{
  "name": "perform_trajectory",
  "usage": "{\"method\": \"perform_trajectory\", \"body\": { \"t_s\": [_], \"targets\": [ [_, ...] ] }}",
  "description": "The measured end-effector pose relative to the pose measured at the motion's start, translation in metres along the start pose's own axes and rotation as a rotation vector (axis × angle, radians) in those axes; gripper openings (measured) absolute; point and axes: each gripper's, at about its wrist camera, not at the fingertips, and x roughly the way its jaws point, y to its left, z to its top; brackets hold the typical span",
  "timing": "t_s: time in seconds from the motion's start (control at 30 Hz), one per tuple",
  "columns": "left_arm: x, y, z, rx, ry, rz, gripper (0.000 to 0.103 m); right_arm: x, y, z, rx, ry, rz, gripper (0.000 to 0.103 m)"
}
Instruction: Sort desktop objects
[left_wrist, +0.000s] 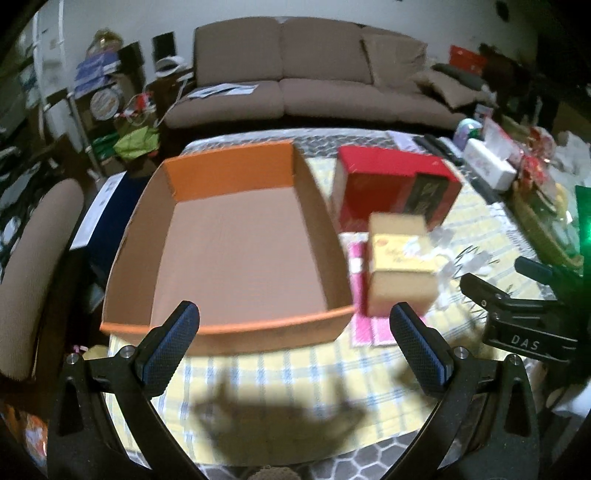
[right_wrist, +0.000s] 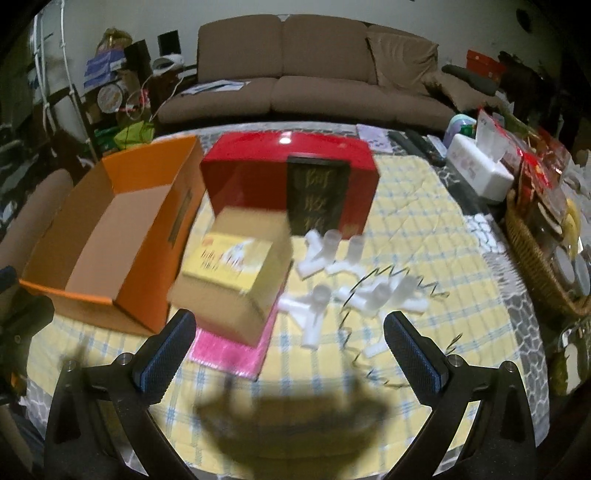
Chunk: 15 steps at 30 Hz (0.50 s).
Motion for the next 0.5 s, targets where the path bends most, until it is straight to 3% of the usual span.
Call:
{"method": "perform_trajectory", "body": {
  "t_s": [0.2,0.4,0.5],
  "targets": [
    [0.016,-0.018,0.05,0.133,0.016,-0.078,0.103,-0.003,-0.036,0.033,-0.003,0.002,0.065,0.103],
    [0.044,-0.039,0.098,0.359,0.029,-0.082,0.103,-0.006,-0.06,0.078,-0.19,0.0,0.104,0.103],
    [0.06,-0.047,0.116,0.407,0.055,-0.11,0.103,-0.001,-0.068,0.09,-0.255,0.008,0.105,0.103]
  ]
}}
